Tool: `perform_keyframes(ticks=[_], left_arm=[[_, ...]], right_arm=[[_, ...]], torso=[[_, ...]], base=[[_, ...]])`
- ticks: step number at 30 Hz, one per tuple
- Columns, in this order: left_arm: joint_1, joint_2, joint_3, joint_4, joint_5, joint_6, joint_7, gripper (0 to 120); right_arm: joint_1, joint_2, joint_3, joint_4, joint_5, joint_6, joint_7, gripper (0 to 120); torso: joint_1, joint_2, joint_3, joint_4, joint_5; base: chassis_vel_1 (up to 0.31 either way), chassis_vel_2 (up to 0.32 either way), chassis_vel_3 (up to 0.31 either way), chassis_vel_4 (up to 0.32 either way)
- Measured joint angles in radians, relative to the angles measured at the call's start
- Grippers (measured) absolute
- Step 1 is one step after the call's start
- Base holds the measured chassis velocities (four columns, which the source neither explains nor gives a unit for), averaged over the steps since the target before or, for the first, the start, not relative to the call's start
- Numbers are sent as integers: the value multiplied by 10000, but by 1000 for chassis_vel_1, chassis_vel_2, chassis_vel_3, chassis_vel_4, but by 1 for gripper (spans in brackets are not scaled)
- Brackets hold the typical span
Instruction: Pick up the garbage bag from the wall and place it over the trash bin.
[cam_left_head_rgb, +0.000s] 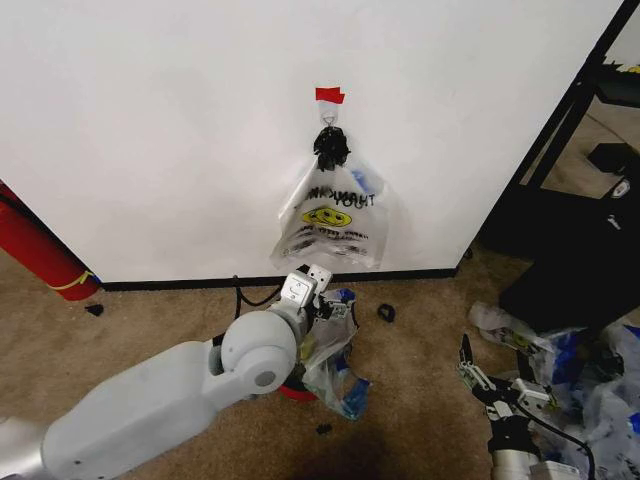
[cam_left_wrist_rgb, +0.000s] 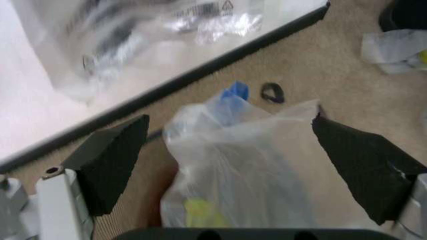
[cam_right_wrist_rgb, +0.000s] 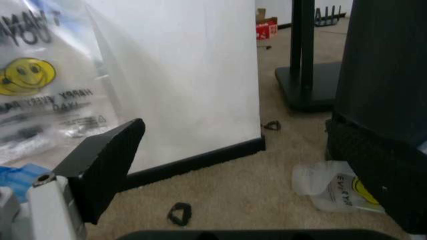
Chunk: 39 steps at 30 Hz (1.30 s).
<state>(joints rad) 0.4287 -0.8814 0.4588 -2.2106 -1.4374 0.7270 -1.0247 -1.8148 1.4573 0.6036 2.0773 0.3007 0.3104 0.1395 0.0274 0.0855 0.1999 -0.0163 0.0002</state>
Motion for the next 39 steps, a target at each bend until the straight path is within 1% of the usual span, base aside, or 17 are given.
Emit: perform_keyframes(ticks=[1, 2, 4, 6, 8, 16, 17, 19, 21, 23, 24, 25, 26, 30, 32, 33, 39], left_arm=[[-66, -23, -19, -32, -321, -38, -224, 97], [-66, -23, -19, -32, -321, -38, -224, 97], [-286, -208, 94, -40, -784, -215, -537, 96], [-389, -360, 193, -40, -953, -259, -635, 96], [-597, -746, 470, -9, -1268, -309, -792, 94], [-793, -1061, 1184, 217, -1328, -190, -1191, 91], [-752, -1072, 1232, 241, -1297, -187, -1197, 88], [-708, -1081, 1274, 267, -1265, -185, -1198, 86], [-623, -1076, 1366, 312, -1175, -185, -1198, 74], [-576, -1028, 1463, 337, -1112, -190, -1197, 69], [-553, -966, 1523, 342, -1046, -202, -1194, 63], [-553, -966, 1523, 342, -1046, -202, -1194, 63], [-537, -929, 1543, 348, -1003, -209, -1191, 59], [-498, -845, 1555, 432, -870, -234, -1109, 41], [-489, -838, 1546, 461, -839, -235, -1082, 34], [-489, -838, 1546, 461, -839, -235, -1082, 34], [-232, -720, 1310, 406, -720, -289, -1058, 10]], right_arm=[[46, -5, -4, -66, -2, 2, 4, 100], [46, -5, -4, -66, -2, 2, 4, 100], [130, -30, -37, -179, 1, 1, 11, 100], [154, -44, -45, -211, 4, -2, 12, 100], [181, -73, -34, -255, 9, -15, 13, 100], [110, -46, 62, -244, 22, -28, 13, 100], [105, -44, 74, -244, 28, -27, 14, 100], [101, -44, 79, -244, 54, -23, 12, 100], [82, -60, 71, -232, 237, -42, 5, 100], [75, -75, 58, -225, 331, -64, 0, 100], [74, -76, 51, -214, 339, -72, -6, 100], [74, -76, 51, -214, 339, -72, -6, 100], [74, -75, 46, -195, 340, -85, -9, 100], [83, -78, 41, -117, 340, -139, -22, 100], [93, -101, 42, -107, 340, -166, -25, 100], [93, -101, 42, -107, 340, -166, -25, 100], [110, -99, -53, -96, 264, -226, -39, 100]], torso=[[0, 0, 0, 1, 1], [0, 0, 0, 1, 1], [0, 0, 1, 0, -1], [0, 0, 0, 0, 0], [0, 0, 0, -3, 0], [0, 0, 0, -3, 0], [0, 0, 0, -2, 1], [0, 0, 0, -2, 0], [0, 0, 0, -2, 0], [0, 0, 0, -2, -2], [0, 0, 0, -2, -1], [0, 0, 0, -2, -1], [0, 0, 0, -2, 0], [0, 0, 1, -2, -2], [0, 0, 0, -2, -2], [0, 0, 0, -2, -2], [0, 0, 0, -3, -2]], base=[[0, 0, 0, 0], [0, 0, 0, 0], [0, 0, 0, 0], [0, 0, 0, 0], [0, 0, 0, 0], [0, 0, 0, 0], [0, 0, 0, 0], [0, 0, 0, 0], [0, 0, 0, 0], [0, 0, 0, 0], [0, 0, 0, 0], [0, 0, 0, 0], [0, 0, 0, 0], [0, 0, 0, 0], [0, 0, 0, 0], [0, 0, 0, 0], [0, 0, 0, 0]])
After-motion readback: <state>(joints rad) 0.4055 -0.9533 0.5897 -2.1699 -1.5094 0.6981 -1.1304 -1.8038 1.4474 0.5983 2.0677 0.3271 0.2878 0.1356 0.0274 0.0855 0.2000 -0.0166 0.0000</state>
